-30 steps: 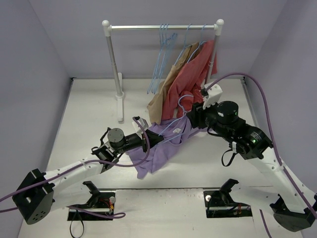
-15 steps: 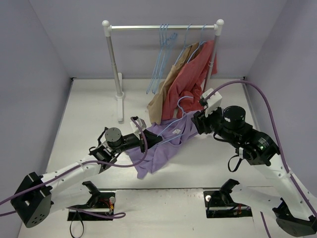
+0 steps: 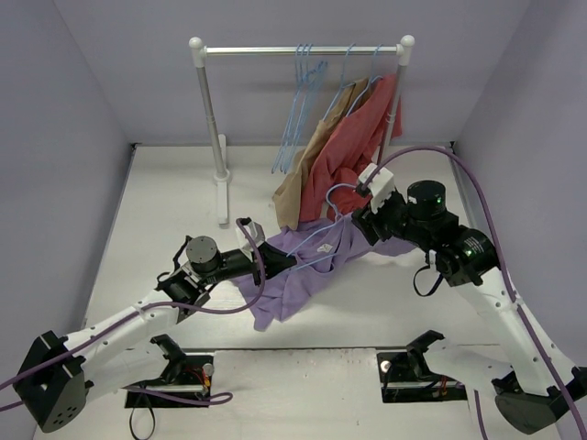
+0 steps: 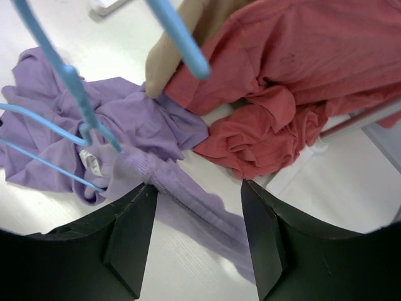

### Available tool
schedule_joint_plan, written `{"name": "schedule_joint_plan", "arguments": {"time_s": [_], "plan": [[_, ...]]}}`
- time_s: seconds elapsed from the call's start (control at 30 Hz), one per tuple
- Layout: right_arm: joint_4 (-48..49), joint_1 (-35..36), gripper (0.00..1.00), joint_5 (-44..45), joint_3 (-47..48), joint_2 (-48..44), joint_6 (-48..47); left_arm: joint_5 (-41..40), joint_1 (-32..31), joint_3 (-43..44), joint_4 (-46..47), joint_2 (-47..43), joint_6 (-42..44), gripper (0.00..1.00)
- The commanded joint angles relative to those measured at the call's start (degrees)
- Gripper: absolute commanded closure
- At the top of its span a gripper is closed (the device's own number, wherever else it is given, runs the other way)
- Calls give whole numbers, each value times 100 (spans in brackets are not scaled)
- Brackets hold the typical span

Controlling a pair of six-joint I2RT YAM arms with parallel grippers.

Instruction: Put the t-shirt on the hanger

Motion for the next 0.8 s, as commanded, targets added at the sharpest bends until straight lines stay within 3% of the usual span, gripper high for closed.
{"name": "schedule_joint_plan", "arguments": {"time_s": [0.0, 0.3, 0.6, 0.7, 0.77], "plan": [[228, -9, 50, -813, -62, 114, -326, 272, 23, 308, 422, -166, 214, 100], [147, -4, 68, -1576, -348, 289, -513, 668, 243, 639, 68, -105, 405, 100], [-32, -5, 96, -1978, -536, 190, -766, 1199, 1126, 814, -110, -285, 237, 100], [-41, 16, 100, -2100, -569, 165, -841, 1245, 1256, 1048, -335, -236, 242, 100], [-41, 66, 100, -2048, -511, 148, -859, 1165, 1257, 1234, -676, -190, 270, 88]]}}
